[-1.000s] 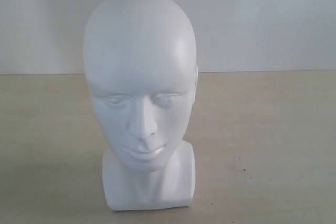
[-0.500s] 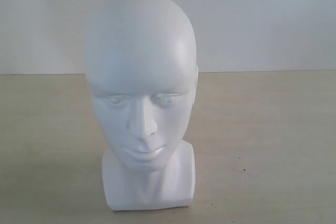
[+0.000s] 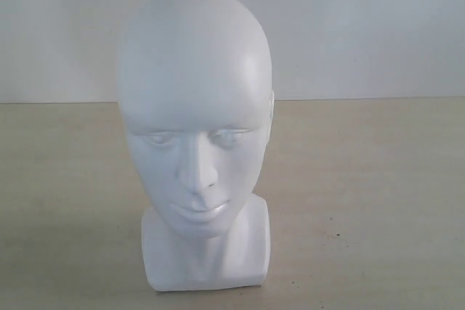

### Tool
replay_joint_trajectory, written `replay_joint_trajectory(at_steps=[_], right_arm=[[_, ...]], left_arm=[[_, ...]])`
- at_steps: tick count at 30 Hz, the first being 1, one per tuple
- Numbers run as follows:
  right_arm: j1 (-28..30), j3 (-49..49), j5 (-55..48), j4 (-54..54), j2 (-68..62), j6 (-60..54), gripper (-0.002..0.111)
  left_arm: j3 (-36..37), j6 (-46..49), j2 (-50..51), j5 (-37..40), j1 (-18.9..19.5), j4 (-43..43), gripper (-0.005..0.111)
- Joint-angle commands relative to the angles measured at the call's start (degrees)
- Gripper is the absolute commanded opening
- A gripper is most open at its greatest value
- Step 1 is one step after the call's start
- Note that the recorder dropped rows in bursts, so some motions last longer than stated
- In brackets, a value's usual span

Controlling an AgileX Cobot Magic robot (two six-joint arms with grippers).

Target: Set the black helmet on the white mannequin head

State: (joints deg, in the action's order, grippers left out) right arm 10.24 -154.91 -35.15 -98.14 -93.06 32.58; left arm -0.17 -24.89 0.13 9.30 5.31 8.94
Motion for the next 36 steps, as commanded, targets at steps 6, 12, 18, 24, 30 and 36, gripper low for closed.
replay_joint_trajectory(at_steps=[6, 12, 18, 24, 30, 36], right_arm=[[-0.16, 14.14, 3.12, -1.8, 5.17, -2.99, 0.0], [-0.16, 22.95, 5.25, -1.8, 9.24, -3.25, 0.0], [-0.16, 28.08, 4.63, -1.8, 11.91, -5.59, 0.0], [-0.16, 27.97, 1.04, -1.8, 11.91, -11.22, 0.0], [-0.16, 26.72, 7.89, -1.8, 13.58, -20.65, 0.0], [-0.16, 26.72, 13.09, -1.8, 16.46, -44.89, 0.0]], left_arm=[[0.17, 0.15, -0.13, -0.28, 0.14, 0.08, 0.004], [0.17, 0.15, -0.13, -0.28, 0.14, 0.08, 0.004], [0.17, 0.15, -0.13, -0.28, 0.14, 0.08, 0.004], [0.17, 0.15, -0.13, -0.28, 0.14, 0.08, 0.004], [0.17, 0.15, -0.13, -0.28, 0.14, 0.08, 0.004], [0.17, 0.15, -0.13, -0.28, 0.14, 0.08, 0.004]])
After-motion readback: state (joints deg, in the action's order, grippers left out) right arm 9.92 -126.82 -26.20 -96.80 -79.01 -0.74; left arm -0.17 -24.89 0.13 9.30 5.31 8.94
